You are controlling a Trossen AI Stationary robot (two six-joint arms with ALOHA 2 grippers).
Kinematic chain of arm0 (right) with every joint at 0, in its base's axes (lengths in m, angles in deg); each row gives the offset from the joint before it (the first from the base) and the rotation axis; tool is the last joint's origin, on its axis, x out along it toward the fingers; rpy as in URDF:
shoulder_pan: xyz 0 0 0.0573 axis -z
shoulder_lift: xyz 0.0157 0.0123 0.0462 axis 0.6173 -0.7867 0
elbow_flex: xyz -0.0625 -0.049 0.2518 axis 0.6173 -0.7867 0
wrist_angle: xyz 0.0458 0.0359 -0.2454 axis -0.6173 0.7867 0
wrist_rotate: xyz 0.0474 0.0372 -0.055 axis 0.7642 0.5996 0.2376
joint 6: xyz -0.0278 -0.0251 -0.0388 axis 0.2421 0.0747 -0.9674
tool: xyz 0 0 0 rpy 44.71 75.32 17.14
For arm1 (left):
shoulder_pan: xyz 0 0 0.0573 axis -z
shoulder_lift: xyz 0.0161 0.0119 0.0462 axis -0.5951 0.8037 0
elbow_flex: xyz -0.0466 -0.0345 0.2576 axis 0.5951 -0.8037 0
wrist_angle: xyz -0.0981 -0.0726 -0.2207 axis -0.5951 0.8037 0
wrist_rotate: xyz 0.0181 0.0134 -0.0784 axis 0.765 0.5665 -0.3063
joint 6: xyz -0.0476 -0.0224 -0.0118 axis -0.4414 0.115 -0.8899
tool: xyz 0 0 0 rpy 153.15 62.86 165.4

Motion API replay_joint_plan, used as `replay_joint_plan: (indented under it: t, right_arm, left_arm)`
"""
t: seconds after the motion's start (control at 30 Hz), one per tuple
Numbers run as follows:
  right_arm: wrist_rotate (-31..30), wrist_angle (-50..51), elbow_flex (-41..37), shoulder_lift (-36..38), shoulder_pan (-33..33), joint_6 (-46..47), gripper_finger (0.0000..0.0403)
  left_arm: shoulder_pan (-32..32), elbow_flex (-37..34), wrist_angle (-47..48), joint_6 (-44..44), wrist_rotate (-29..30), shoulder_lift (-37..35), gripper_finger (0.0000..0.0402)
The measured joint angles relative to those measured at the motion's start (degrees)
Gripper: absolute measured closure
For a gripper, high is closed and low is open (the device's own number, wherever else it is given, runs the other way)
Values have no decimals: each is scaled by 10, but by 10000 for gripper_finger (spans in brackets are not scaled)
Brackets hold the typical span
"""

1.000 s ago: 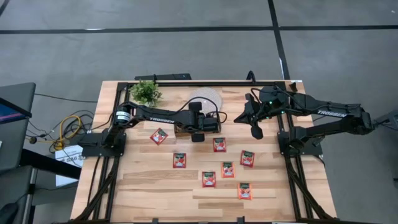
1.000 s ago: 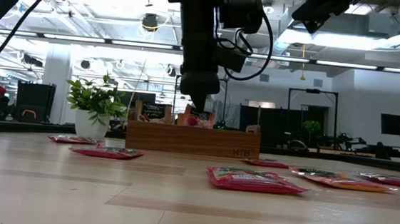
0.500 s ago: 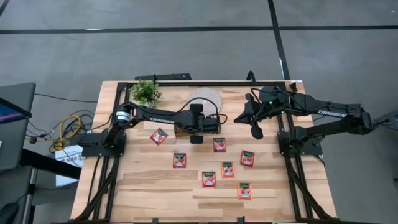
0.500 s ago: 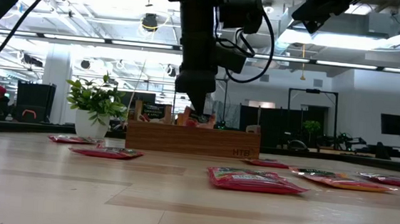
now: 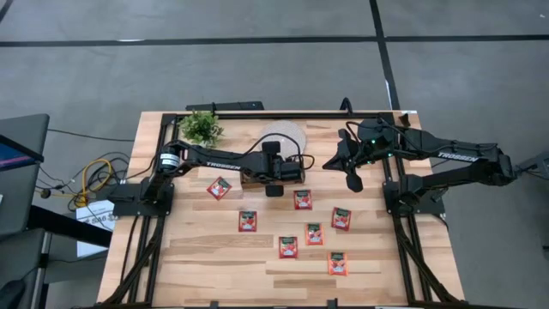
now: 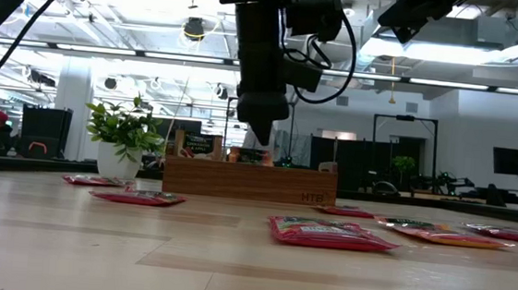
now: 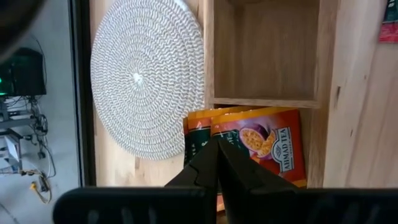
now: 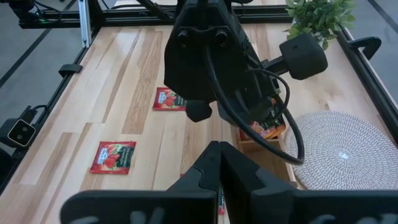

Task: Pick & Place Tea
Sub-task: Put the orange tea bag into the middle of the wooden organizer

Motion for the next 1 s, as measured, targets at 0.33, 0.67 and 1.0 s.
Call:
replay_joint_plan:
  t: [0.33,0.67,1.0]
  right_arm:
    - [0,0,0,0,0,0,403]
    - [0,-3,0,0,0,0,403]
    - [0,-5,0,0,0,0,403]
  left_arm:
    - [8,30,36,0,63,-5,401]
    - [66,161,183,-119,128,-47,401]
    - [116,161,305,-181,-58,-63,401]
